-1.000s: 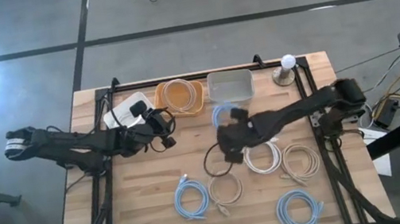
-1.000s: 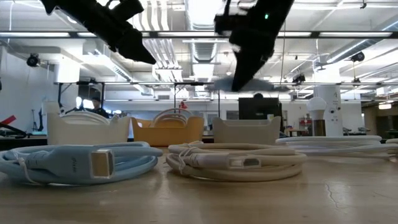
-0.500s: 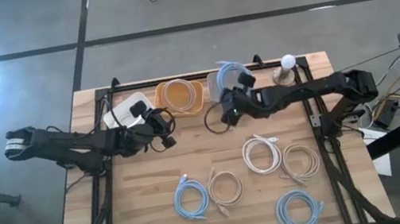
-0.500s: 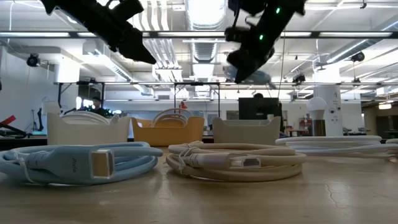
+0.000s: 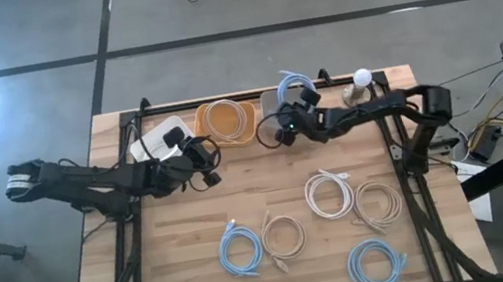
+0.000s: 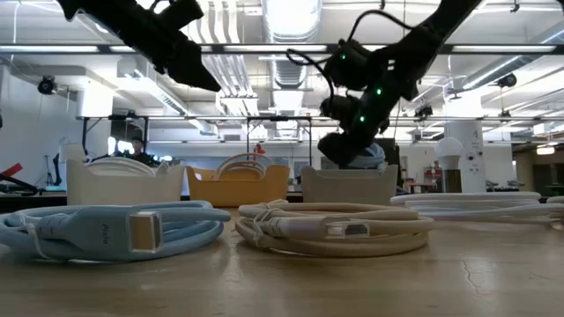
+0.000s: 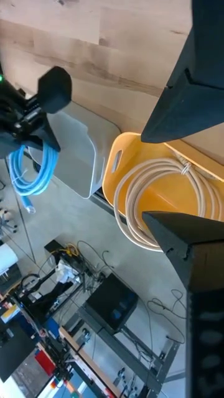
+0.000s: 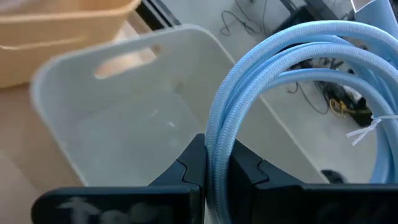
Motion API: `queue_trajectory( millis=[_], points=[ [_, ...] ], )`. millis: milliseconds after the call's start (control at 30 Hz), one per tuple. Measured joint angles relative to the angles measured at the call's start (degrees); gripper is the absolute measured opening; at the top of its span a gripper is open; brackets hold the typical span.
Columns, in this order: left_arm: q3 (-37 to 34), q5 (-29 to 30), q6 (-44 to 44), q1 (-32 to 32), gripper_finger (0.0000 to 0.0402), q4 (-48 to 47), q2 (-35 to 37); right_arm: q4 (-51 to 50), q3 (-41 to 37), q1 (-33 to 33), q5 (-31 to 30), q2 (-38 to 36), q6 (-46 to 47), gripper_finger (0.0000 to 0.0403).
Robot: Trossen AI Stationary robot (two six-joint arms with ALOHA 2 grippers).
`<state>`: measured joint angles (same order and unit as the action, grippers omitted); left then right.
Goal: Pick & Place USB Port
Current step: Put the top blue display cable into the gray bin
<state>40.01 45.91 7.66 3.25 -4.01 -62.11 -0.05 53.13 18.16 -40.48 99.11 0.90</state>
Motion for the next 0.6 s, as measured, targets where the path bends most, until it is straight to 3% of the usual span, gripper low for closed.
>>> queue_trajectory(
  millis=[267,600],
  points=[
    [0.00,0.02,-0.02,-0.04,0.0204,0.02,0.00,5.56,0.89,0.89,-0.01,6.36,-2.52,0.0029],
    [0.00,0.02,-0.02,-0.04,0.0204,0.02,0.00,5.33,4.87,0.98,-0.86,12.39,-4.35,0.0029]
  ],
)
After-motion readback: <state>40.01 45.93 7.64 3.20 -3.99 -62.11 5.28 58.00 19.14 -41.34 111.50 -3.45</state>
